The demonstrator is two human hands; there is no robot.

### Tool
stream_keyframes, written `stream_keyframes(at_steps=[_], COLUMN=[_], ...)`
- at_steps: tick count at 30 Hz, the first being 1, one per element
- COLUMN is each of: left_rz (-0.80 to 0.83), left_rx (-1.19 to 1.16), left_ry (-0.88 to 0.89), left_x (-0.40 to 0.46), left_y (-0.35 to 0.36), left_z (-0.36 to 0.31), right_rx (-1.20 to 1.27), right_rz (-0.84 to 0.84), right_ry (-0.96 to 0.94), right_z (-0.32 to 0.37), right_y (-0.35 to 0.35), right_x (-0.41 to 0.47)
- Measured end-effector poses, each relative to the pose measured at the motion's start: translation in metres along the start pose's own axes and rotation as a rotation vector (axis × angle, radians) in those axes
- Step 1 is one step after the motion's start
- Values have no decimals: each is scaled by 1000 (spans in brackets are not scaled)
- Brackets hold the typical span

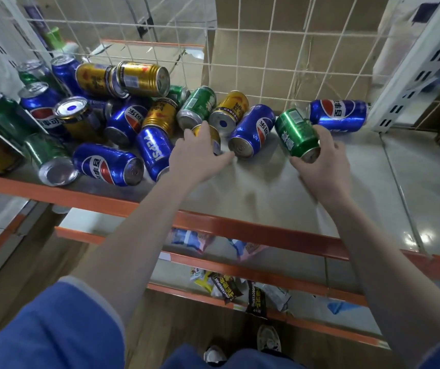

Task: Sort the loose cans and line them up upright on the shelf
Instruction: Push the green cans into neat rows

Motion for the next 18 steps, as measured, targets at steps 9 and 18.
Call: stream_keyframes(at_steps=[9,18], left_rz=[47,-33], left_rx=[-183,-322], left_ry=[-141,-107], left_x=[32,19], left_y=[-17,-26], left_z=[0,-6], right_rx=[-41,-60], right_rz=[-2,29], right_ry=[-39,-37], right_z=[1,2], right_y=[-2,-11], right_x=[-9,-18])
Point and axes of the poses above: each hand's wrist, its own x-axis towards the middle knuckle, its own y-axis out of the palm, z = x × y, the point moved 1 cm from there along x, towards the middle knuckle
